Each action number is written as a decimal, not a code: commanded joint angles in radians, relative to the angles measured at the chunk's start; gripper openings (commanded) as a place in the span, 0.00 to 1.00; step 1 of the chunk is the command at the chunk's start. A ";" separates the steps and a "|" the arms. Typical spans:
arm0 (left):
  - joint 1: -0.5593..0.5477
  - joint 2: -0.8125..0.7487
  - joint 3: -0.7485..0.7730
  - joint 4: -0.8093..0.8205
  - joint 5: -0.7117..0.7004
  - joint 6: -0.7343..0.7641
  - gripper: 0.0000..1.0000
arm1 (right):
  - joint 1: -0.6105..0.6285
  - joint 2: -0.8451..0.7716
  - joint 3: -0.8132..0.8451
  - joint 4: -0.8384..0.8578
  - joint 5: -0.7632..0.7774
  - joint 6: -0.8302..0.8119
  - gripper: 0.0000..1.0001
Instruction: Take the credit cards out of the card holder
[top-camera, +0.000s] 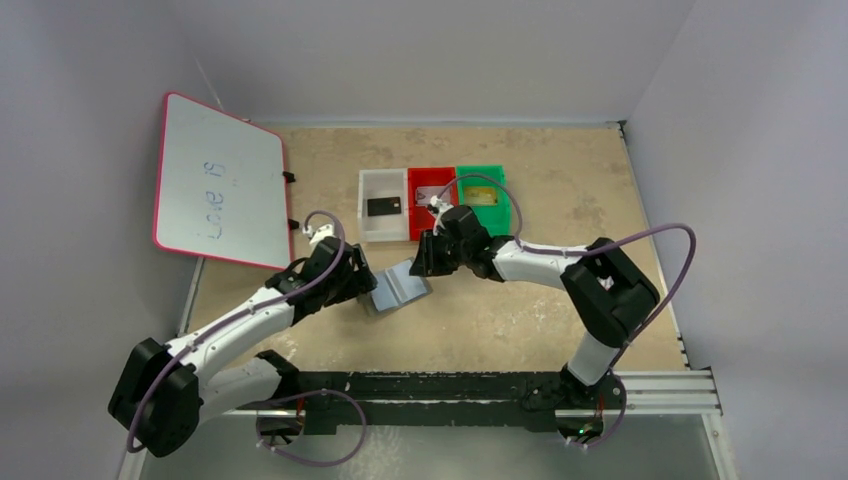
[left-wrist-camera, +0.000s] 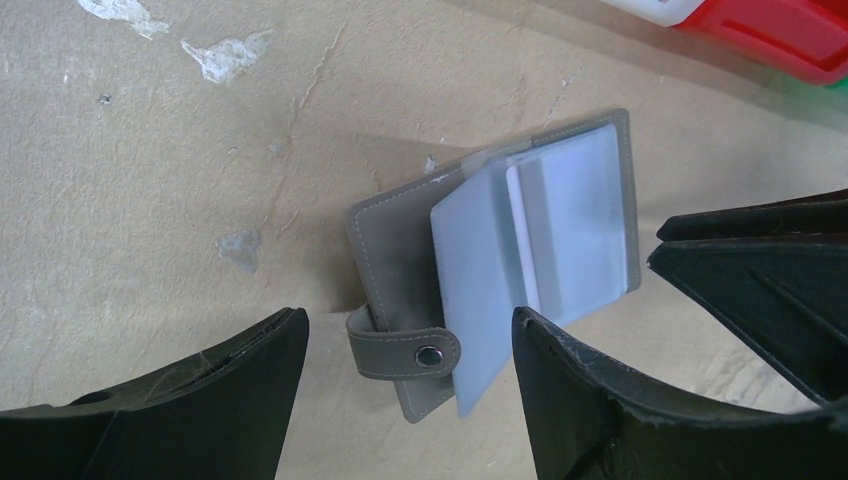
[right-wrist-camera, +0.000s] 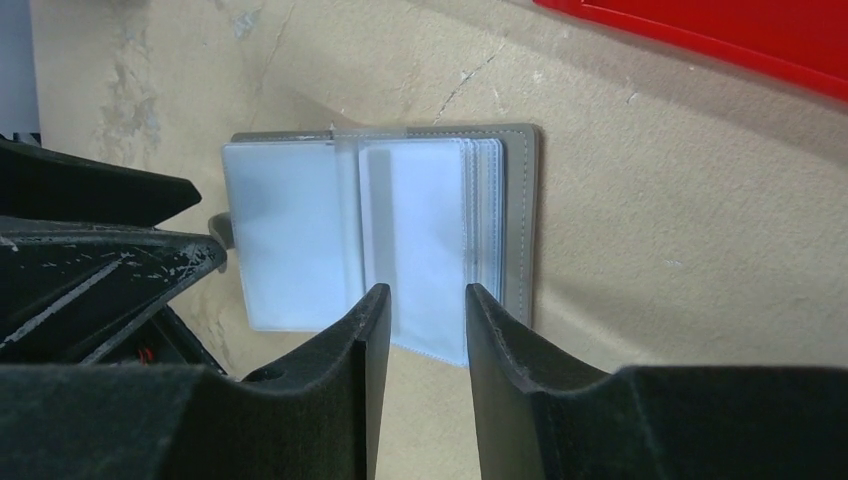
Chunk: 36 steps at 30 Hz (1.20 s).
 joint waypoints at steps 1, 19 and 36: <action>-0.001 0.034 0.021 0.029 -0.002 0.040 0.73 | 0.009 0.024 0.051 -0.013 -0.043 -0.001 0.36; -0.001 0.108 -0.017 0.089 0.022 0.077 0.36 | 0.020 0.100 0.058 -0.020 -0.105 -0.006 0.25; -0.001 0.106 -0.014 0.111 0.042 0.087 0.20 | 0.036 0.060 0.130 -0.065 -0.083 0.007 0.23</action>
